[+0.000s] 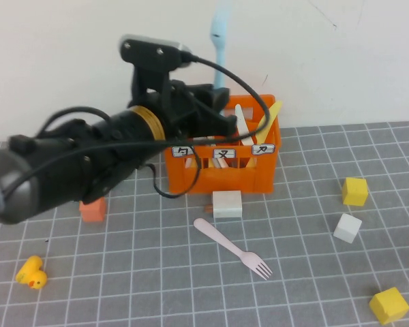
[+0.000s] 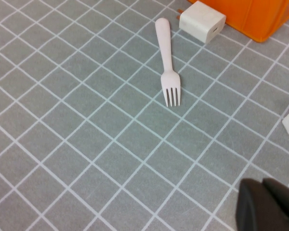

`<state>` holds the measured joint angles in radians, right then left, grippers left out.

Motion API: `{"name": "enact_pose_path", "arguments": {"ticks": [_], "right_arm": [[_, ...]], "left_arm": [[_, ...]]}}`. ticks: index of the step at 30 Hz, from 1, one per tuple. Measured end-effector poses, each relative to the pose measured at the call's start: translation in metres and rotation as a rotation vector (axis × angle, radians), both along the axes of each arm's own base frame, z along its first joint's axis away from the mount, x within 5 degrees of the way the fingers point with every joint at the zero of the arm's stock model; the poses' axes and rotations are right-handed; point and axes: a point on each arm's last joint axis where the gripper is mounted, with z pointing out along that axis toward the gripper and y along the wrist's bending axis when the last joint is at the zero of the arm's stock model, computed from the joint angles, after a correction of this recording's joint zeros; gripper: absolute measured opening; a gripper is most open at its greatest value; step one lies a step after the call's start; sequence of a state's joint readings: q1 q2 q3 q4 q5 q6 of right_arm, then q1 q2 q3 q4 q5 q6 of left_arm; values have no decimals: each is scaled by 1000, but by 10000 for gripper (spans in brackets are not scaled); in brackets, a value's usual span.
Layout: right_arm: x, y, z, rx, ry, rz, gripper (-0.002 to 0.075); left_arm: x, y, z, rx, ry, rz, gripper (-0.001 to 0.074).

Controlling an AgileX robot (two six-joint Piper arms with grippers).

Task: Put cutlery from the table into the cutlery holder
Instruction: Place the fork on the box

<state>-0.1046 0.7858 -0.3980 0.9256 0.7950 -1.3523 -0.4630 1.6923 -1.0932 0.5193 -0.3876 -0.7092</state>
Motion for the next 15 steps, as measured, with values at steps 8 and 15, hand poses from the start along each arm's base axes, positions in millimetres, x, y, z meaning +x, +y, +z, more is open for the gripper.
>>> {"name": "enact_pose_path", "arguments": {"ticks": [8, 15], "right_arm": [[0, 0, 0, -6, 1, 2, -1], [-3, -1, -4, -33, 20, 27, -1]], "left_arm": [[15, -16, -32, 26, -164, -101, 167], [33, -9, -57, -113, -143, 80, 167]]}}
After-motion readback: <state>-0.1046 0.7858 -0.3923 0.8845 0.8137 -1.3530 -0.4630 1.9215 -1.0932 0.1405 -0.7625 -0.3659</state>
